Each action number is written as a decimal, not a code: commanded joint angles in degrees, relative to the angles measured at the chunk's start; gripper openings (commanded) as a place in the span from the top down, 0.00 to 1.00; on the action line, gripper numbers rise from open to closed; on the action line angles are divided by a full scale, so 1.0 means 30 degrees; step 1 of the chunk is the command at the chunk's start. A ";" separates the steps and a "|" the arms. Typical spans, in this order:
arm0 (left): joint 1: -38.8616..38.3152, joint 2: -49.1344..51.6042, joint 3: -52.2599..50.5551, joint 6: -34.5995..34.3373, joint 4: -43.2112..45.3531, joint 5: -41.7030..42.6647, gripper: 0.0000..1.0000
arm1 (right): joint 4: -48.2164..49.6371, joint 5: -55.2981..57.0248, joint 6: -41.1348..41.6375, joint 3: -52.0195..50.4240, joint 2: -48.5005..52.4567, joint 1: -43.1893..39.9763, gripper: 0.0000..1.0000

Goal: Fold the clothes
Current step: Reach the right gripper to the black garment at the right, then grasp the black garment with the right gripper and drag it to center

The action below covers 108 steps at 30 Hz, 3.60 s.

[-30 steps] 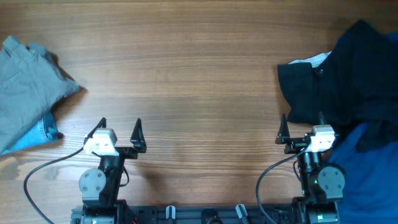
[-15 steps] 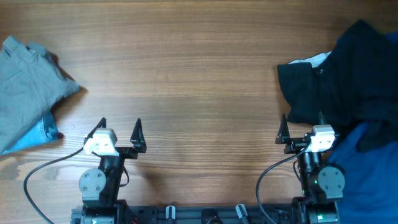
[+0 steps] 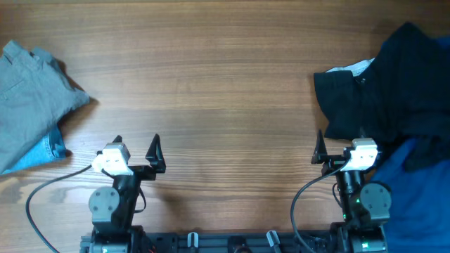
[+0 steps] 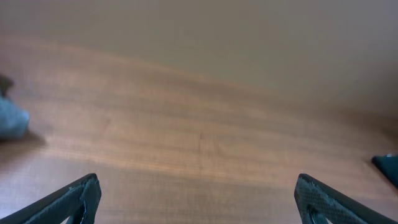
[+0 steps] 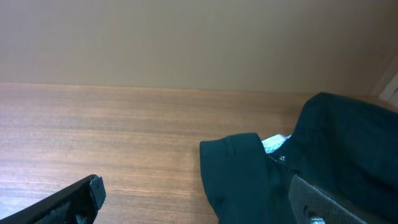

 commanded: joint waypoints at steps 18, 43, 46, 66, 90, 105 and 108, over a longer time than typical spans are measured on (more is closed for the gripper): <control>-0.0036 1.4768 1.4112 -0.0364 -0.9173 -0.0182 0.00 | -1.0848 -0.0029 0.0248 1.6305 1.8688 -0.0066 0.00; -0.0036 1.7282 1.5926 -0.0379 -1.0732 -0.0168 0.00 | -0.3657 0.2222 0.2463 1.8914 3.4235 -0.0066 0.08; -0.0036 1.7282 1.5926 -0.0379 -1.0732 -0.0168 0.00 | -0.3570 0.3257 0.3461 1.8914 3.4935 -0.0066 0.29; -0.0036 1.7282 1.5926 -0.0379 -1.0819 -0.0168 0.00 | -0.4685 -0.7125 0.0874 2.3897 2.7802 0.2055 0.96; -0.0036 1.7376 1.5926 -0.0386 -1.0193 0.1668 0.00 | -0.8859 -0.1807 0.1741 2.3926 2.7285 0.9165 0.00; -0.0313 2.3248 1.6058 -0.0357 -0.6980 0.6557 0.00 | -2.0954 0.0612 0.9318 2.3860 2.6775 0.7737 0.00; -0.0991 2.5245 1.6874 -0.0182 -0.5712 0.6550 0.00 | -2.0910 0.0386 0.9734 2.3860 2.6775 0.7679 0.00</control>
